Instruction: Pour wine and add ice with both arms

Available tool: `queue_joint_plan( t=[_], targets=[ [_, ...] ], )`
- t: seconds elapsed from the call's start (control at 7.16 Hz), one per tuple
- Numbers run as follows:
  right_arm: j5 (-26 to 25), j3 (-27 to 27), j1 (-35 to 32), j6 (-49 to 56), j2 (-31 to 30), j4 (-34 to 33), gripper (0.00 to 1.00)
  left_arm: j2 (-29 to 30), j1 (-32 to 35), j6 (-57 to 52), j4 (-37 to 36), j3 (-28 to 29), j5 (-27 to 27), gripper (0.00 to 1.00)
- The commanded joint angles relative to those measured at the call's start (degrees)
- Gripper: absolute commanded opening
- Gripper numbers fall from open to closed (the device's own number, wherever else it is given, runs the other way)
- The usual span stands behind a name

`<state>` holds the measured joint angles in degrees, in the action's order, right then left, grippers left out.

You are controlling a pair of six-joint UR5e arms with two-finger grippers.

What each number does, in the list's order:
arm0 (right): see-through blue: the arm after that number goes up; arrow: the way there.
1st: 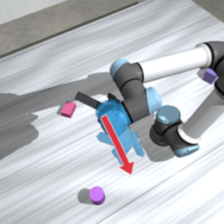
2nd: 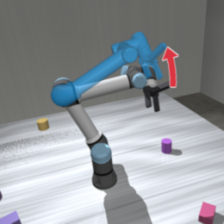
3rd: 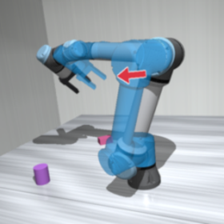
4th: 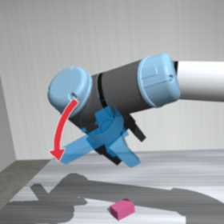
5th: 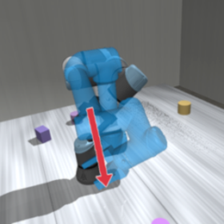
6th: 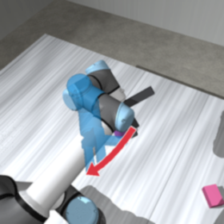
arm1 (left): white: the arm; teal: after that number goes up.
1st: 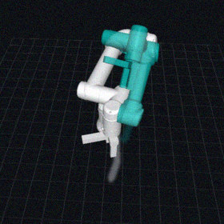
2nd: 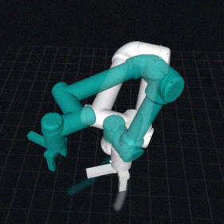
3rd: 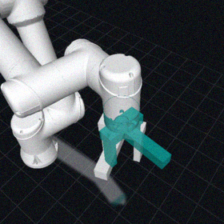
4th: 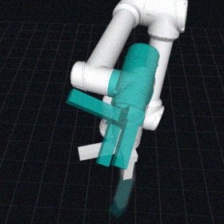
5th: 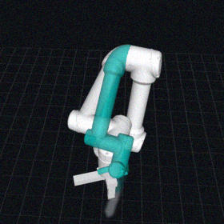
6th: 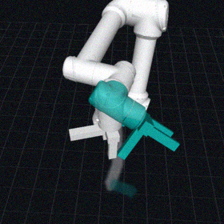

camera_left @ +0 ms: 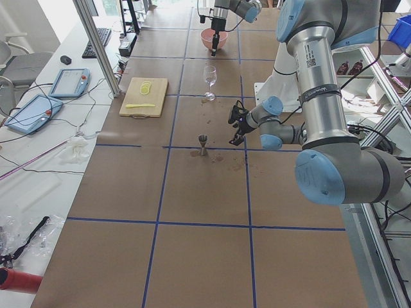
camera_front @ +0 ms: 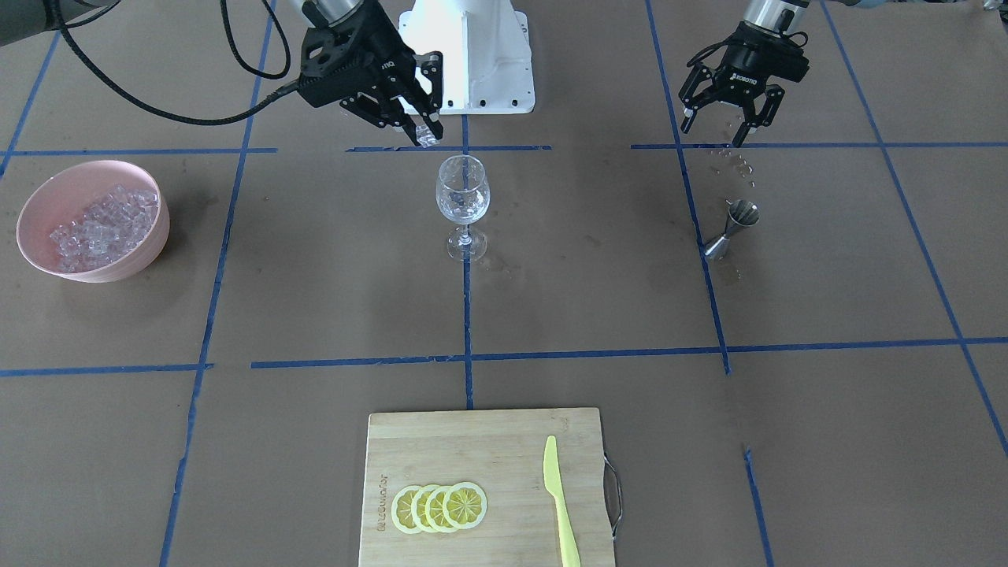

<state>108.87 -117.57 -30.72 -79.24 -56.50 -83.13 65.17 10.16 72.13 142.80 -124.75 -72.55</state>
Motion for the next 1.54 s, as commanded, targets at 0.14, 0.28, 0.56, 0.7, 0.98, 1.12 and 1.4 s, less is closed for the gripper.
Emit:
queue_joint_plan(
  t=[0.14, 0.28, 0.56, 0.7, 0.98, 1.12, 1.4],
  targets=[
    [-1.73, 4.70, 1.01, -0.12, 3.32, -0.01, 0.00, -0.04, 1.95, 0.46, -7.49, -5.64, -4.07, 1.00],
    [-1.90, 5.15, 1.19, -0.12, 3.50, -0.01, 0.00, 0.05, 2.40, 0.46, -10.67, -8.02, -5.31, 1.00],
    [-2.78, 5.51, 1.19, -0.21, 4.03, 0.07, 0.00, -0.04, 3.11, 0.46, -11.14, -8.84, -6.38, 1.00],
    [-2.79, 5.86, 1.19, -0.21, 4.12, 0.07, 0.45, 0.05, 3.81, 0.46, -12.79, -10.06, -7.51, 1.00],
    [-4.19, 5.86, 1.28, -0.21, 4.29, 0.07, 1.00, 0.57, 8.01, -0.06, -17.62, -13.05, -13.03, 1.00],
    [-4.10, 5.51, 1.28, -0.12, 4.21, -0.01, 1.00, 0.75, 9.86, -0.41, -19.82, -14.28, -15.75, 1.00],
    [-3.76, 4.37, 0.14, 0.05, 3.60, -0.19, 1.00, 5.46, 18.78, -6.77, -28.75, -15.87, -24.96, 1.00]
  ],
)
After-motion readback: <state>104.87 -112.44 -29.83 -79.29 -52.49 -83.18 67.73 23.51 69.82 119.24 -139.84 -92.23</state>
